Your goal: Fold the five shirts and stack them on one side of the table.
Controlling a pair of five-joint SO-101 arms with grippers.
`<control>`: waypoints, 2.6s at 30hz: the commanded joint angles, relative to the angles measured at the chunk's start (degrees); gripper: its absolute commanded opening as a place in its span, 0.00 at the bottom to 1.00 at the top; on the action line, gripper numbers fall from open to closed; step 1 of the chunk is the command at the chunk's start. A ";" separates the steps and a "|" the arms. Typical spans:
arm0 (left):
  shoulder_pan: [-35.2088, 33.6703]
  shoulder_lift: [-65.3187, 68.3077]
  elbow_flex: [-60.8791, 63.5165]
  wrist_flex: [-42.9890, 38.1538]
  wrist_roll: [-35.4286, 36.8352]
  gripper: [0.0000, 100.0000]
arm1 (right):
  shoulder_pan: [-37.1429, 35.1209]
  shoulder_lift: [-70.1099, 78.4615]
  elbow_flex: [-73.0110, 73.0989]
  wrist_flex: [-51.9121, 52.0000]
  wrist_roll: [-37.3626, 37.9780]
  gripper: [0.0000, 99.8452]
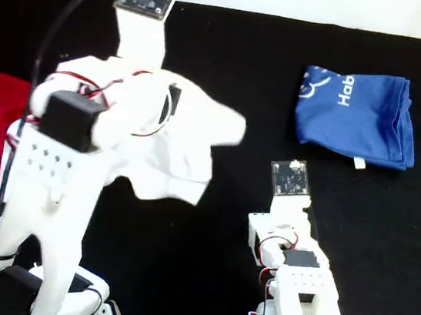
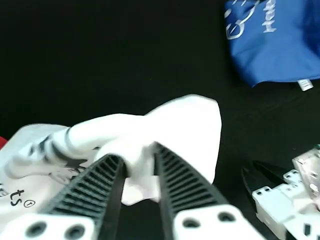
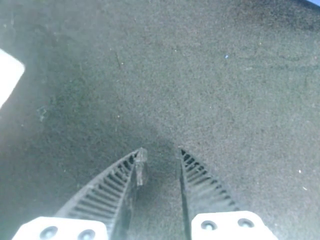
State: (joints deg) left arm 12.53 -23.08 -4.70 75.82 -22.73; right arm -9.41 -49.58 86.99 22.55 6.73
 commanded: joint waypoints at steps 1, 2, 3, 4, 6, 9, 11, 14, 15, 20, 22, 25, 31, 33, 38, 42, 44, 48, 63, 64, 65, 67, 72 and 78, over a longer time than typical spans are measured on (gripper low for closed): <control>-1.98 -1.36 6.20 -4.92 0.35 0.14 | -0.48 -0.66 0.04 -0.92 -0.53 0.10; -2.42 -1.36 7.69 -5.27 0.35 0.15 | -0.48 -0.66 0.04 -0.92 -0.53 0.10; -3.03 -1.36 8.75 -5.45 0.35 0.16 | -0.48 -0.66 0.04 -0.92 -0.53 0.10; -3.91 -1.54 9.36 -5.45 0.18 0.16 | -0.48 -0.66 0.04 -0.92 -0.53 0.10; -6.55 -1.80 9.36 -5.19 0.09 0.16 | -0.48 -0.66 0.04 -0.92 -0.53 0.10; -13.32 -1.89 9.36 -5.10 0.09 0.16 | -0.48 -0.66 0.04 -0.75 -0.53 0.10; -18.95 -1.71 10.07 -3.52 0.09 0.16 | -0.57 -1.10 0.04 -0.13 -0.44 0.10; -26.51 -1.36 14.37 0.88 -0.09 0.16 | -1.80 -1.19 -0.75 4.18 -0.18 0.10; -28.53 -1.36 16.84 1.58 -1.05 0.16 | -3.12 -1.27 -1.45 5.32 0.26 0.10; -33.80 -1.45 30.99 1.76 -10.37 0.16 | -14.46 -0.66 -8.04 12.62 1.85 0.10; -34.68 -1.45 35.65 0.70 -12.22 0.16 | -17.10 -0.66 -10.68 14.29 1.85 0.10; -38.73 -1.45 41.98 -5.54 -12.57 0.16 | -18.59 -0.66 -14.46 16.22 1.85 0.10; -50.33 -1.36 51.56 -19.43 -13.01 0.16 | -22.73 -0.48 -18.33 17.89 1.85 0.10; -53.23 -1.27 53.67 -23.03 -16.18 0.16 | -24.92 -0.48 -18.77 17.63 1.85 0.10; -58.07 -0.48 57.01 -29.80 -18.55 0.16 | -26.42 2.42 -18.77 9.27 1.85 0.10; -59.74 6.81 54.99 -31.12 -18.29 0.16 | -26.51 15.60 -24.84 6.55 1.93 0.10; -59.74 11.21 53.14 -31.03 -16.44 0.16 | -26.51 23.25 -30.46 6.64 1.85 0.10; -59.91 15.87 50.15 -28.48 -9.23 0.16 | -26.42 36.18 -41.45 6.64 1.85 0.10; -59.38 15.87 54.46 -30.07 11.25 0.16 | -11.12 71.78 -83.65 6.73 1.85 0.10; -59.30 15.87 54.64 -30.24 11.25 0.16 | -10.51 71.96 -84.53 6.73 1.85 0.10; -59.03 15.87 54.64 -30.24 11.25 0.16 | -10.15 71.87 -84.97 6.90 1.85 0.10; -58.77 15.87 54.73 -30.33 11.25 0.16 | -9.63 70.99 -85.58 9.45 1.93 0.10; -58.77 15.87 54.73 -30.33 11.25 0.16 | -9.80 65.27 -85.67 22.20 2.20 0.10; -58.77 15.87 54.73 -30.42 11.25 0.16 | -14.02 58.33 -85.67 38.64 2.20 0.10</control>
State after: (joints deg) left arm -47.08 -7.43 49.63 46.37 -12.09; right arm -20.84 14.33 4.18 54.90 8.31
